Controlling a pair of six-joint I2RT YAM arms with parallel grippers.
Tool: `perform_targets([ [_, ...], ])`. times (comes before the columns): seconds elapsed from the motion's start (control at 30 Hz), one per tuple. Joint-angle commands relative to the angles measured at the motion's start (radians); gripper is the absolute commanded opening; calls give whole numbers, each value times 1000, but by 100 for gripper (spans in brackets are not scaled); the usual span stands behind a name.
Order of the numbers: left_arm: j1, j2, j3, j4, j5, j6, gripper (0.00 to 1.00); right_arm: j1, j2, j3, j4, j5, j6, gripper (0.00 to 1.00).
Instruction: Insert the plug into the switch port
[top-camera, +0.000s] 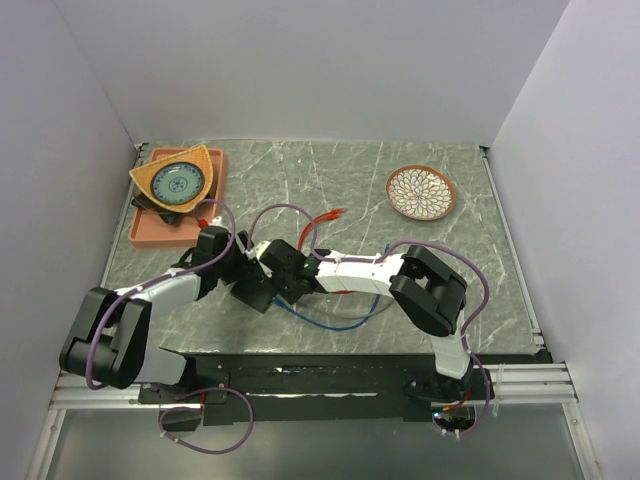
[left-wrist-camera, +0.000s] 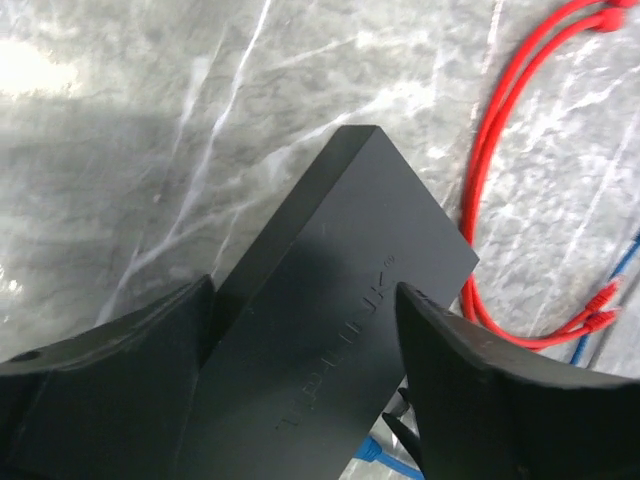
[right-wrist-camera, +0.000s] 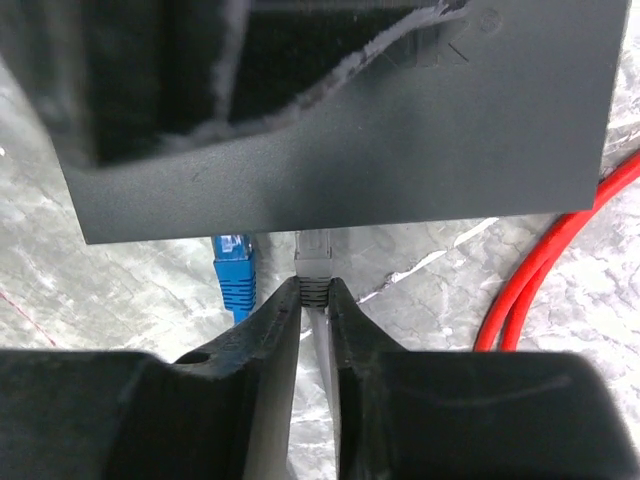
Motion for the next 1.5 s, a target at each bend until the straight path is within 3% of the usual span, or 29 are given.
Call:
perform_targets([
  [0.0,-38,-9,64,-257,-20,-25,84,7,-46,75,148,14,29,26],
  [0.27,-12,-136,166,-372,-130,-8,96,7,-127,2,117,71,49,48],
  [0.37,-11,-202,181,-379,-159,-8,97,7,-176,-33,119,105,50,60],
  [0.5,-9,-337,177,-368,-169,-2,98,1,-262,-86,133,163,56,82],
  [0.63,-9,-458,158,-348,-169,2,99,-21,-322,-119,151,183,73,96],
  [0.9,-9,-642,98,-325,-216,-43,99,-74,-347,-162,234,209,128,98],
  [1.17,-9,-626,101,-326,-189,-8,99,-140,-210,-40,225,238,190,95],
  [1.27,-9,-601,103,-326,-176,-3,99,-180,-126,50,174,234,228,89],
  [1.37,-9,-583,95,-328,-176,-14,99,-218,-45,136,119,211,257,74],
  [1.4,-9,-575,92,-325,-169,-15,99,-225,-26,153,110,209,267,65],
  [1.47,-9,-567,80,-313,-158,-23,99,-238,29,208,62,224,280,63],
])
